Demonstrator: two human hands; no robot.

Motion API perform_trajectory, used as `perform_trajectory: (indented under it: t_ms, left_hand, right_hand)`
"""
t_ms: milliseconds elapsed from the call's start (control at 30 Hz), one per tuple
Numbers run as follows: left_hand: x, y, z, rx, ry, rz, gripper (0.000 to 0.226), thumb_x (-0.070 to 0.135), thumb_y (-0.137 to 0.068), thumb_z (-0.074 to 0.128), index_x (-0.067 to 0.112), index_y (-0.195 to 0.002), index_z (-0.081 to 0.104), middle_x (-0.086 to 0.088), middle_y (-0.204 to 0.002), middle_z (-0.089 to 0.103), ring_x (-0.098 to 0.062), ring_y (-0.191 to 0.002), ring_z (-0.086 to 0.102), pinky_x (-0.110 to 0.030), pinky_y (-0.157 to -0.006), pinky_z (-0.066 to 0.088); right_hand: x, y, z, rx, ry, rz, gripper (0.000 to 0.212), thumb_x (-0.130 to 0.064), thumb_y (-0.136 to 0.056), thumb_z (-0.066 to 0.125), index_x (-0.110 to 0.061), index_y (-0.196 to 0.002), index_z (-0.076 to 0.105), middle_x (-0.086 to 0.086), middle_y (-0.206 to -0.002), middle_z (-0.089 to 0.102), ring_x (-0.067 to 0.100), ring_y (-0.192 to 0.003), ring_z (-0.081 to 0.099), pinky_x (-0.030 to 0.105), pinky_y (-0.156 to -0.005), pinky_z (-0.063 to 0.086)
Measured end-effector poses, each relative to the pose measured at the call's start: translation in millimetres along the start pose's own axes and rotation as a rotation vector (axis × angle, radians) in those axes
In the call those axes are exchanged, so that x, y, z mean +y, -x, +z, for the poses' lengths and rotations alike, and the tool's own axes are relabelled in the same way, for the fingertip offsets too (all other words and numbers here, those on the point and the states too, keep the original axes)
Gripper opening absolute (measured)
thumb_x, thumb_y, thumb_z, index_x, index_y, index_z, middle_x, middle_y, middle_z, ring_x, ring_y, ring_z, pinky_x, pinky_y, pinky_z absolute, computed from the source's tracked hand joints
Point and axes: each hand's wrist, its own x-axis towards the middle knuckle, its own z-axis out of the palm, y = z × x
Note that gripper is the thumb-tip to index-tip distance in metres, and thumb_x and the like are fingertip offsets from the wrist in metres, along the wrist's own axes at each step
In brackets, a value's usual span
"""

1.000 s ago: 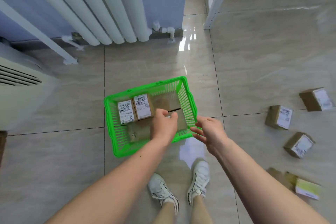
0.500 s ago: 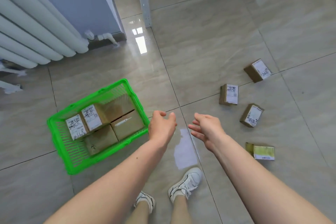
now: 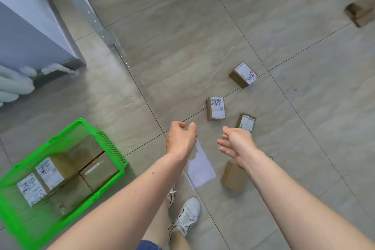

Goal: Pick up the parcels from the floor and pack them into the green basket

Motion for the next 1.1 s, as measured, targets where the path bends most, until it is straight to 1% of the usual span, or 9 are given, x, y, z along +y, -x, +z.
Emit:
perform_trajectory:
  t_ms: [133, 233, 333, 433, 567, 733, 800, 867, 1100]
  left_hand:
    - [31, -21, 23, -0.046, -0.044, 0.027, 0.038, 0.043, -0.086, 0.052, 0.018, -0.115, 0.047, 0.001, -0.085, 0.071, -0.026, -0.093, 0.07, -0.039, -0.084, 0.052]
    - [36, -37, 42, -0.067, -0.119, 0.033, 0.047, 0.05, -0.076, 0.05, 0.02, -0.112, 0.047, 0.003, -0.088, 0.068, -0.027, -0.096, 0.069, -0.048, -0.091, 0.054]
    - [31, -55, 64, -0.088, -0.176, 0.017, 0.042, 0.042, -0.085, 0.054, 0.015, -0.117, 0.048, 0.011, -0.086, 0.058, -0.026, -0.097, 0.069, -0.049, -0.092, 0.053]
    - [27, -80, 86, -0.105, -0.222, 0.024, 0.047, 0.041, -0.085, 0.058, 0.016, -0.122, 0.048, 0.007, -0.096, 0.059, -0.026, -0.101, 0.066, -0.049, -0.094, 0.052]
    - [14, -120, 123, -0.115, -0.288, 0.046, 0.051, 0.041, -0.086, 0.063, 0.018, -0.13, 0.05, 0.0, -0.123, 0.061, -0.024, -0.111, 0.062, -0.043, -0.099, 0.049]
    - [-9, -184, 169, -0.182, -0.328, 0.099, 0.057, 0.038, -0.089, 0.062, 0.016, -0.139, 0.044, -0.004, -0.142, 0.05, -0.022, -0.126, 0.051, -0.036, -0.104, 0.042]
    - [-19, -214, 186, -0.187, -0.351, 0.121, 0.062, 0.039, -0.088, 0.064, 0.016, -0.141, 0.042, -0.005, -0.145, 0.047, -0.023, -0.129, 0.049, -0.042, -0.107, 0.041]
    - [-31, -243, 202, -0.186, -0.391, 0.119, 0.069, 0.041, -0.086, 0.067, 0.017, -0.144, 0.039, -0.005, -0.146, 0.046, -0.024, -0.132, 0.047, -0.044, -0.107, 0.041]
    - [-67, -330, 242, -0.23, -0.41, 0.046, 0.067, 0.023, -0.086, 0.069, 0.009, -0.143, 0.036, -0.01, -0.146, 0.046, -0.027, -0.131, 0.047, -0.034, -0.097, 0.042]
  right_hand:
    - [-19, -30, -18, 0.063, 0.023, -0.025, 0.028, -0.027, -0.094, 0.056, -0.01, -0.117, 0.057, 0.003, -0.104, 0.06, 0.02, -0.092, 0.064, 0.034, -0.078, 0.054]
    - [-22, -56, -26, 0.101, 0.063, -0.021, 0.04, -0.032, -0.092, 0.058, -0.008, -0.123, 0.054, 0.015, -0.12, 0.061, 0.029, -0.108, 0.063, 0.038, -0.085, 0.051]
    - [-20, -87, -31, 0.126, 0.054, -0.014, 0.046, -0.037, -0.089, 0.062, -0.017, -0.128, 0.049, 0.002, -0.133, 0.054, 0.025, -0.118, 0.058, 0.042, -0.09, 0.052]
    - [-20, -121, -36, 0.125, 0.045, 0.0, 0.055, -0.041, -0.087, 0.064, -0.021, -0.134, 0.045, 0.0, -0.139, 0.049, 0.025, -0.12, 0.056, 0.042, -0.087, 0.054]
    - [-11, -173, -37, 0.111, 0.037, 0.032, 0.056, -0.04, -0.087, 0.065, -0.024, -0.136, 0.044, 0.003, -0.141, 0.047, 0.028, -0.12, 0.055, 0.044, -0.085, 0.057]
    - [5, -249, -27, 0.083, 0.033, 0.012, 0.059, -0.041, -0.089, 0.064, -0.026, -0.141, 0.041, 0.003, -0.145, 0.042, 0.023, -0.112, 0.054, 0.045, -0.089, 0.054]
    - [12, -282, -21, 0.083, 0.064, -0.019, 0.063, -0.041, -0.089, 0.063, -0.027, -0.145, 0.037, 0.003, -0.152, 0.037, 0.02, -0.11, 0.05, 0.042, -0.088, 0.053]
    - [23, -315, -16, 0.078, 0.118, -0.051, 0.065, -0.039, -0.089, 0.064, -0.031, -0.146, 0.034, 0.003, -0.153, 0.036, 0.023, -0.12, 0.051, 0.045, -0.096, 0.051]
    - [49, -419, 5, 0.022, 0.219, -0.059, 0.054, -0.032, -0.095, 0.052, -0.028, -0.147, 0.034, 0.001, -0.15, 0.042, 0.026, -0.129, 0.049, 0.05, -0.105, 0.044]
